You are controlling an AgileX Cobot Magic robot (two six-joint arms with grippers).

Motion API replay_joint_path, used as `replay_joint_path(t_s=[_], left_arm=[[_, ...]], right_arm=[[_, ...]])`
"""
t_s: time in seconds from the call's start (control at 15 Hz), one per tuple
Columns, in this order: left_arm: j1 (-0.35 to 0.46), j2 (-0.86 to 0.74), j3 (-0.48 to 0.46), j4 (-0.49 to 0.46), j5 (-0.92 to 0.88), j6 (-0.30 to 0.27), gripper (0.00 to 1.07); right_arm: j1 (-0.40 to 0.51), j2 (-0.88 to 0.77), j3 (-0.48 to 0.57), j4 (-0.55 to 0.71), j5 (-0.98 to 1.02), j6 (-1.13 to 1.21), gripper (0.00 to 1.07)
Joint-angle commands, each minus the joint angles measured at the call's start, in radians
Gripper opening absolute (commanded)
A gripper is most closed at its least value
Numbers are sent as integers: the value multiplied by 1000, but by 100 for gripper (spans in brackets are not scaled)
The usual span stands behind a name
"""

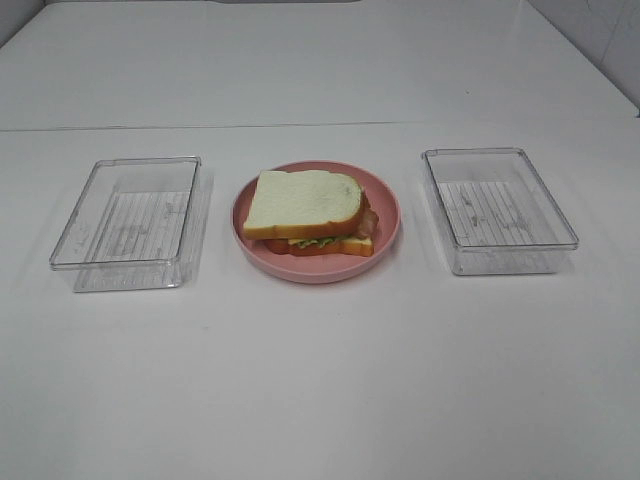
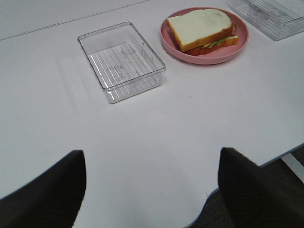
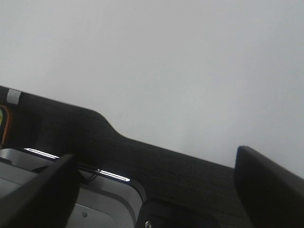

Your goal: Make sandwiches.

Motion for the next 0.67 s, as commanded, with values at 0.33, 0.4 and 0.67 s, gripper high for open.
replay_joint_path(t_s=[0.33,0.4,0.67], left_arm=[[1,-6,4,-3,-10,0,74],[1,-6,4,-3,-10,0,74],[1,-6,4,-3,-10,0,74]], right_arm=[[1,-260,72,-20,-120,-84,83],[1,-277,97,-22,-162,-83,83],[1,-277,97,-20,-163,-80,83]])
